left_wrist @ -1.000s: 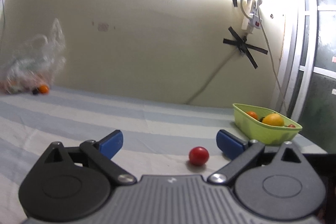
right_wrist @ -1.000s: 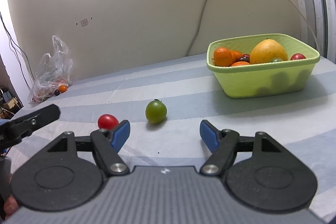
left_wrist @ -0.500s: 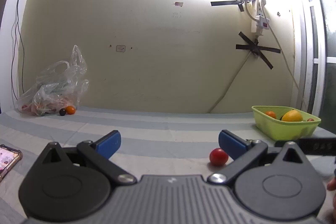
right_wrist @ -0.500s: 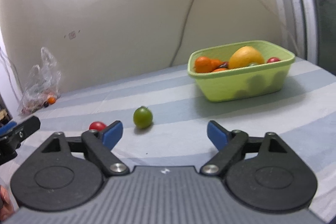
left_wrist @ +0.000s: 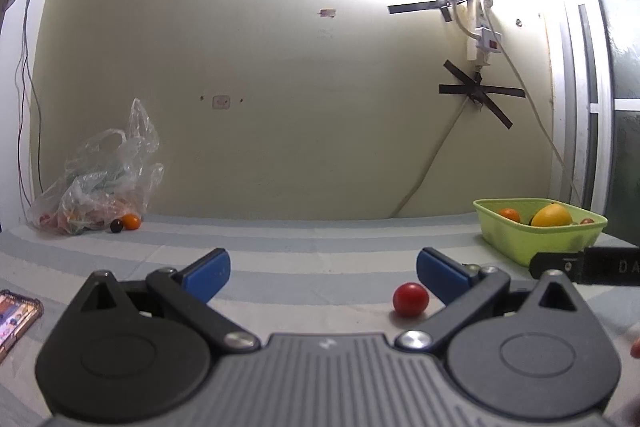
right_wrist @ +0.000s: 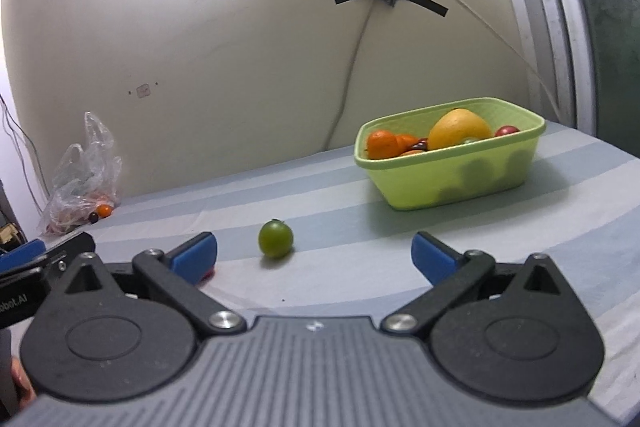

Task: Organize fruits

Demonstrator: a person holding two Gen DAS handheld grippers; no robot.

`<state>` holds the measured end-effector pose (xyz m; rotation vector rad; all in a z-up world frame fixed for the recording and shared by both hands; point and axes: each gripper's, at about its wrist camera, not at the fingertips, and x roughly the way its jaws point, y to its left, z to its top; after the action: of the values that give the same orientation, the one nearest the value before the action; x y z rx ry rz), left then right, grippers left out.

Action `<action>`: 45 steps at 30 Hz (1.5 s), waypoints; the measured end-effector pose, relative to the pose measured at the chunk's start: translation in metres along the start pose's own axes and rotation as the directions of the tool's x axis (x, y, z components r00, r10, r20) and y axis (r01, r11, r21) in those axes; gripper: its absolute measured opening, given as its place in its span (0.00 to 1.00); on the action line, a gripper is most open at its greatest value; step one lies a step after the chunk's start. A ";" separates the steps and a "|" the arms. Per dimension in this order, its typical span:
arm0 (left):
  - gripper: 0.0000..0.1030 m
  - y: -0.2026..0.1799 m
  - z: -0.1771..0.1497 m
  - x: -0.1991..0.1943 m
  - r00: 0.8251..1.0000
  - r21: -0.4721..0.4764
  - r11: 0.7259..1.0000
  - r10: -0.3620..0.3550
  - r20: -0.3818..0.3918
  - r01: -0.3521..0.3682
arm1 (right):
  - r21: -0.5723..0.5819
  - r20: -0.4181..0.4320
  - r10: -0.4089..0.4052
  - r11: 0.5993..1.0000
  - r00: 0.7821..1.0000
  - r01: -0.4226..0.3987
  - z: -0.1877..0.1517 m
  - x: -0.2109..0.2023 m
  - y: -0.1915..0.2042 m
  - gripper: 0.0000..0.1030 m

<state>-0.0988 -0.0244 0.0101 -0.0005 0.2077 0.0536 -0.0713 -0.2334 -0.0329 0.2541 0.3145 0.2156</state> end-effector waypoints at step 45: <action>1.00 0.001 0.000 0.015 0.984 0.058 0.994 0.097 -0.151 -0.089 | -0.051 0.055 0.016 0.999 0.998 -0.014 -0.003 -0.015 0.003 0.90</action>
<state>-0.0845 -0.0225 0.0068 0.0560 0.3636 0.1421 -0.0870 -0.2337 -0.0311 0.2120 0.2520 0.2307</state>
